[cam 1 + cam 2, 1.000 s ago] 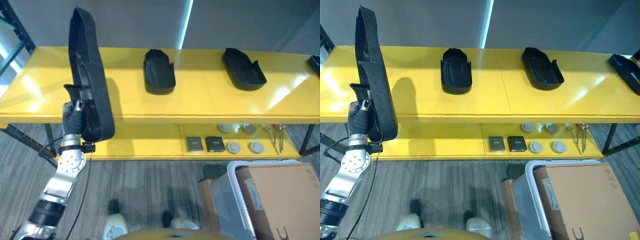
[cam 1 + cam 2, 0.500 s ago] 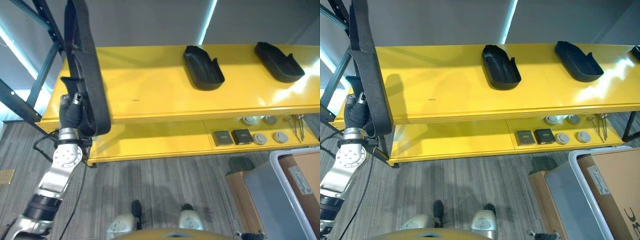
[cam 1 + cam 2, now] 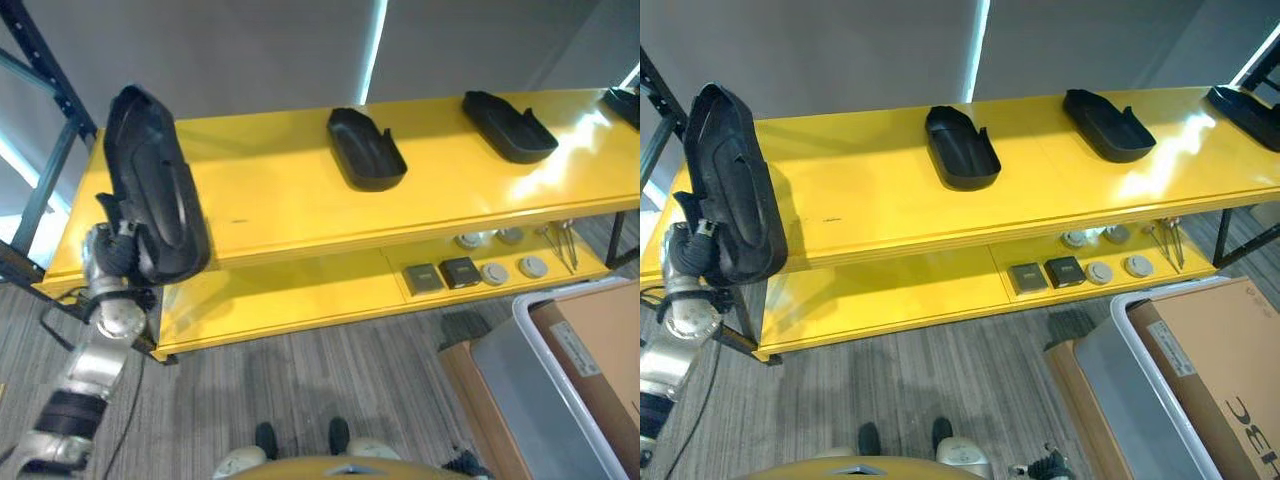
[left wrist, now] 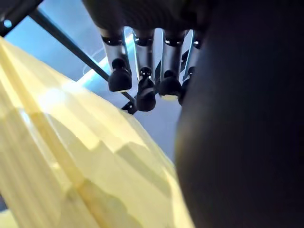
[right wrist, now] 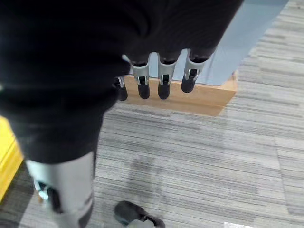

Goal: Move parts from the plastic box to the shelf.

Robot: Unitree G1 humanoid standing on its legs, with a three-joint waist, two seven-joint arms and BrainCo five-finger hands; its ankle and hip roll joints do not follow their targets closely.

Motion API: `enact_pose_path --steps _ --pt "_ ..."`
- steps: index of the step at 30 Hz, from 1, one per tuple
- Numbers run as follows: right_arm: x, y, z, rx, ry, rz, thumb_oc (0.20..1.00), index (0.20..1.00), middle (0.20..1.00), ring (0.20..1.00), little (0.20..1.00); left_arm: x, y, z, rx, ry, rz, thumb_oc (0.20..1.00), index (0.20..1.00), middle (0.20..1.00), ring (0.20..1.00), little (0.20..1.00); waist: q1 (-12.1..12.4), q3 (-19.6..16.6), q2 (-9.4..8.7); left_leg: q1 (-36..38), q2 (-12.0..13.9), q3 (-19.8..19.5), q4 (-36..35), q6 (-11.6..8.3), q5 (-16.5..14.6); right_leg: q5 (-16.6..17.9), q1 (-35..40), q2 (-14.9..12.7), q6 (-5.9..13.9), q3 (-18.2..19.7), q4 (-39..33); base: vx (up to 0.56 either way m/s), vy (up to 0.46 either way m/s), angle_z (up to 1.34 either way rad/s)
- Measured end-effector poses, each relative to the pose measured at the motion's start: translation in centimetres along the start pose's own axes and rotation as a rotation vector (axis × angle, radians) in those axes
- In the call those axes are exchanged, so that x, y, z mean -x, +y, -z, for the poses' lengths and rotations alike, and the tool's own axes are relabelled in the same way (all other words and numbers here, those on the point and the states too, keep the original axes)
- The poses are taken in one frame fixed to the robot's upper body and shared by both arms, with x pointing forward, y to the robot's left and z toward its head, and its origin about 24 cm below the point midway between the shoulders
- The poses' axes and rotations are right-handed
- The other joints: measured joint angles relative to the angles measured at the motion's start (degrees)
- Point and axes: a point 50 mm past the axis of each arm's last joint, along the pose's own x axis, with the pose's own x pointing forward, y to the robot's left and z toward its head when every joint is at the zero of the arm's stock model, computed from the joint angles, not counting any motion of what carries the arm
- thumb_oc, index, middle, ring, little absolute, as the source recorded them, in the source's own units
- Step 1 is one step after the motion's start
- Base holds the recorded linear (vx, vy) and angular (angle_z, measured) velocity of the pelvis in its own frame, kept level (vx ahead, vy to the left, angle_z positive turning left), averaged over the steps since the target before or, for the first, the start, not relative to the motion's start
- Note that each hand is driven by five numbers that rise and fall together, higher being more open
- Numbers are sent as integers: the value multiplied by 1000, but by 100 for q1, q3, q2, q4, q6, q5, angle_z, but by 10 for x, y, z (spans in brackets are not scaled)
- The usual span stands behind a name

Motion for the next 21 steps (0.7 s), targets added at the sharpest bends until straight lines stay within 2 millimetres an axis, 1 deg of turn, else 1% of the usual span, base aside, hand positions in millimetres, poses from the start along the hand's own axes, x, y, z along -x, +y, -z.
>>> enact_pose_path --steps 4,6,8,10,11,13,14,15,16,17,18,19,21 --pt "-2 -17 2 37 4 -1 1000 1000 1000 1000 1000 -24 11 15 -121 109 -40 200 200 200 200 200 -191 -13 82 -92 86 86 12 -57 31 28 -117 86 -66 44 -2 -14 -33 -9" --pt "-3 -27 4 77 9 2 1000 1000 1000 1000 1000 -42 19 17 -210 150 -55 200 200 200 200 200 -252 -5 103 -329 123 136 118 -83 45 59 -352 106 -109 68 74 -87 -28 -8" --pt "-5 -36 2 104 11 9 1000 1000 1000 1000 1000 -56 28 14 -273 175 -69 200 200 200 200 200 -342 26 112 -579 153 143 206 -95 76 85 -614 125 -139 71 185 -131 -23 -5" --pt "-6 -44 0 114 4 23 1000 1000 1000 1000 1000 -69 32 1 -319 164 -71 200 200 200 200 200 -366 214 113 -777 174 149 336 -96 91 93 -850 139 -153 95 365 -126 -9 -7" --pt "-8 -48 -7 130 -12 33 1000 1000 1000 1000 1000 -76 33 -11 -311 143 -80 200 200 200 200 200 -368 408 110 -877 181 146 383 -105 116 83 -979 140 -152 114 474 -151 -4 -8" --pt "-9 -53 -18 131 -41 44 1000 1000 1000 1000 1000 -80 34 -21 -292 124 -90 200 200 200 200 200 -465 639 102 -971 185 163 381 -117 173 99 -1139 145 -172 136 585 -120 1 -7" --pt "-10 -54 -26 121 -66 46 1000 1000 1000 1000 1000 -86 33 -33 -304 100 -93 200 200 200 200 200 -489 831 96 -1067 191 162 408 -160 170 95 -1283 141 -177 144 702 -75 10 -5" --pt "-11 -56 -31 107 -77 47 1000 1000 1000 1000 1000 -90 33 -43 -310 79 -92 200 200 200 200 200 -531 942 86 -1163 193 185 423 -176 195 110 -1407 142 -186 158 769 -95 16 -9" --pt "-11 -57 -36 100 -97 49 1000 1000 1000 1000 1000 -95 35 -54 -343 56 -100 200 200 200 200 200 -557 1103 80 -1273 200 220 453 -175 224 119 -1565 144 -189 192 860 -58 14 -9" --pt "-12 -58 -39 96 -105 46 1000 1000 1000 1000 1000 -101 38 -70 -373 17 -119 200 200 200 200 200 -567 1274 80 -1404 202 221 534 -170 228 117 -1708 137 -192 200 967 -49 19 -8" --pt "-12 -59 -41 94 -110 46 1000 1000 1000 1000 1000 -105 43 -79 -363 0 -140 200 200 200 200 200 -595 1392 81 -1443 203 225 542 -165 238 120 -1756 135 -191 204 999 -37 25 -4" --pt "-12 -59 -42 90 -113 46 1000 1000 1000 1000 1000 -107 47 -86 -356 -6 -155 200 200 200 200 200 -663 1488 77 -1433 204 245 545 -160 242 121 -1762 139 -194 223 1007 -36 26 -7" --pt "-12 -59 -45 81 -129 44 1000 1000 1000 1000 1000 -109 51 -91 -366 6 -176 200 200 200 200 200 -727 1557 81 -1431 206 274 541 -158 237 119 -1783 144 -196 266 1007 0 27 -10"
